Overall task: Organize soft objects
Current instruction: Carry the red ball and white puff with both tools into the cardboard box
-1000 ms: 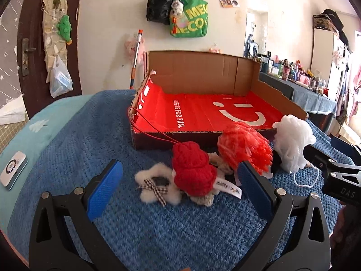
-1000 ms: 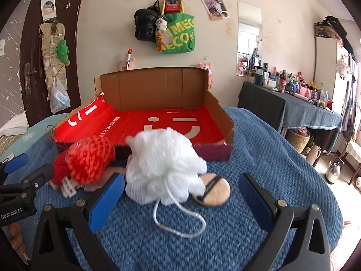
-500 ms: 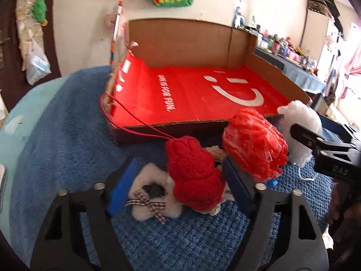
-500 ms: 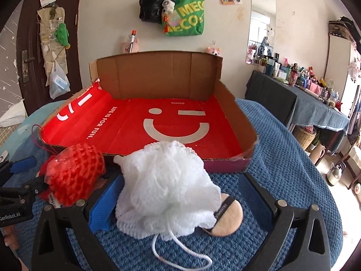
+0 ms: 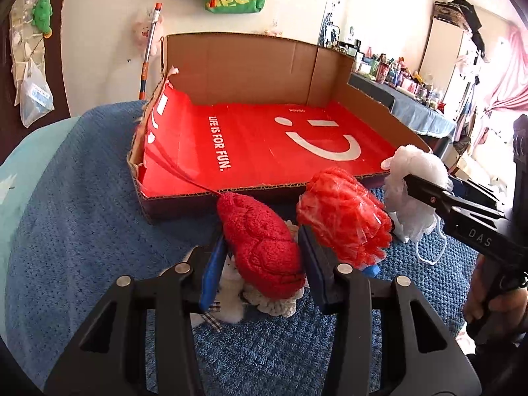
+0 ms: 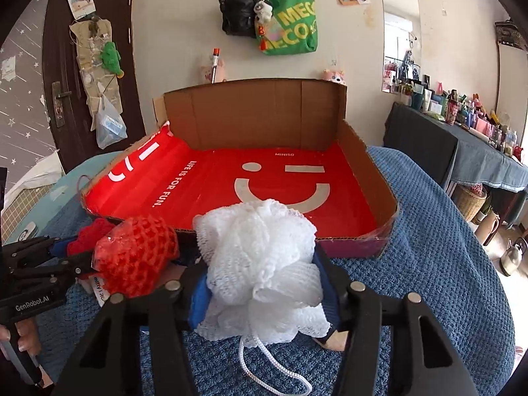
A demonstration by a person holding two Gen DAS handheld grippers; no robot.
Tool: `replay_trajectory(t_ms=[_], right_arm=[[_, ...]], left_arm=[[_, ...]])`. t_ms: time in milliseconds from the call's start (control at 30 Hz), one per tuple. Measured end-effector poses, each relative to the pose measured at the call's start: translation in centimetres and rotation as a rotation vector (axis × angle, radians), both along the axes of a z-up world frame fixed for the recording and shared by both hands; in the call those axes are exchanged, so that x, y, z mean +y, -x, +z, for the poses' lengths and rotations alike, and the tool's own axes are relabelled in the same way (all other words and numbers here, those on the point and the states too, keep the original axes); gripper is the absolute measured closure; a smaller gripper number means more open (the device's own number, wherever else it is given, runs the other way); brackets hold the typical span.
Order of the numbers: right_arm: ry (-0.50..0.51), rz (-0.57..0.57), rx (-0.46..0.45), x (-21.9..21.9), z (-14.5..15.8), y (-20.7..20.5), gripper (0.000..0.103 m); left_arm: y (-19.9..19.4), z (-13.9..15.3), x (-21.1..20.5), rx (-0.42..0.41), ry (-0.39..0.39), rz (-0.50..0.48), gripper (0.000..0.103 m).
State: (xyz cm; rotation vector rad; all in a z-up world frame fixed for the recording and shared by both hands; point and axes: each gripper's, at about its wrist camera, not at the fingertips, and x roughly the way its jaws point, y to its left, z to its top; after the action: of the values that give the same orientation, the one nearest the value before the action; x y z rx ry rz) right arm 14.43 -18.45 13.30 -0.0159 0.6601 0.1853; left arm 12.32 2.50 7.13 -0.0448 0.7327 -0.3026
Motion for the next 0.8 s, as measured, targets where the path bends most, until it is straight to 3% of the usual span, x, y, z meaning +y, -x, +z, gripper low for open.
replay_trajectory(t_ms=[433, 600, 800], right_arm=[[-0.001, 0.003, -0.111, -0.2, 3.5, 0.0, 0.048], [0.015, 0.008, -0.168, -0.1, 5.6, -1.1, 0.048], [0.020, 0.017, -0.189, -0.3, 7.2, -3.7, 0.048]], left_arm=[[-0.1, 4.1, 0.7, -0.086, 0.023, -0.019, 0.061], [-1.1, 6.5, 0.2, -0.151, 0.004, -0.027, 0.061], [-3.6, 8.2, 0.1, -0.162, 0.010, -0.047, 0.061]])
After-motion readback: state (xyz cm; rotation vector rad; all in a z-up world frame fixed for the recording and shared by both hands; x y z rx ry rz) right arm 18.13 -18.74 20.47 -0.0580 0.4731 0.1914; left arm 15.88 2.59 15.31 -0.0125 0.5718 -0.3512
